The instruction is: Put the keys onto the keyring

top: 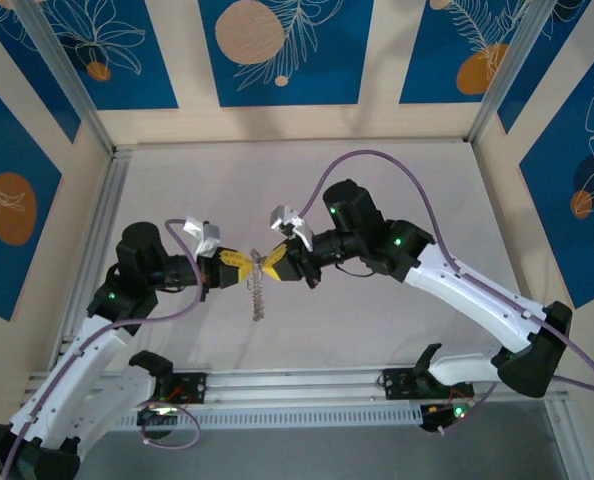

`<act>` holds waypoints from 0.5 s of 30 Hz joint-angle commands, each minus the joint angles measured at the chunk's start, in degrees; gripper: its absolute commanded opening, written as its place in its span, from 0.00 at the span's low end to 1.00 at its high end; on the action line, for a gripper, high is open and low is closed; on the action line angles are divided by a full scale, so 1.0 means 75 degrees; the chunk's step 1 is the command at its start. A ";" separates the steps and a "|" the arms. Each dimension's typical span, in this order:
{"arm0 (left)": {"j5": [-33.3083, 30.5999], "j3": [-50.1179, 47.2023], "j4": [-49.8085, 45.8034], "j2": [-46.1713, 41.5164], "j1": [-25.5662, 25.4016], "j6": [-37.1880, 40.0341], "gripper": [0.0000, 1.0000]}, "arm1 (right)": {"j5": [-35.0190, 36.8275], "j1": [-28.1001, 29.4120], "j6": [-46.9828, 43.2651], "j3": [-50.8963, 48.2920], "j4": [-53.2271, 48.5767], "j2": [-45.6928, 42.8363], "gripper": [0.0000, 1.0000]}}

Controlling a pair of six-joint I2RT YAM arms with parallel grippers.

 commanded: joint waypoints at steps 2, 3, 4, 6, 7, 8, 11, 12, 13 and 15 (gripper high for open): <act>0.0193 0.0119 0.0130 -0.0111 0.0026 0.0179 0.00 | -0.0195 -0.0034 0.0200 0.0398 -0.0029 0.0204 0.00; 0.0187 0.0119 0.0119 -0.0112 0.0021 0.0185 0.00 | -0.0150 -0.0044 0.0225 0.0444 -0.0053 0.0239 0.00; 0.0187 0.0119 0.0119 -0.0112 0.0015 0.0185 0.00 | -0.0126 -0.0051 0.0231 0.0476 -0.0084 0.0271 0.00; 0.0181 0.0119 0.0097 -0.0122 0.0021 0.0205 0.00 | -0.0078 -0.0097 0.0275 0.0505 -0.0117 0.0317 0.00; 0.0170 0.0119 0.0081 -0.0122 0.0004 0.0220 0.00 | -0.0045 -0.0108 0.0311 0.0517 -0.0118 0.0344 0.00; 0.0158 0.0125 0.0066 -0.0119 0.0003 0.0231 0.00 | -0.0031 -0.0144 0.0358 0.0523 -0.0118 0.0367 0.00; 0.0114 0.0132 0.0020 -0.0141 -0.0009 0.0277 0.00 | 0.0029 -0.0215 0.0461 0.0540 -0.0111 0.0417 0.00; 0.0083 0.0141 -0.0016 -0.0154 -0.0008 0.0307 0.00 | 0.0073 -0.0238 0.0493 0.0552 -0.0161 0.0455 0.00; 0.0056 0.0143 -0.0045 -0.0165 -0.0009 0.0341 0.00 | 0.0112 -0.0253 0.0530 0.0577 -0.0225 0.0494 0.00; 0.0020 0.0143 -0.0077 -0.0176 -0.0019 0.0370 0.00 | 0.0170 -0.0280 0.0524 0.0650 -0.0401 0.0581 0.00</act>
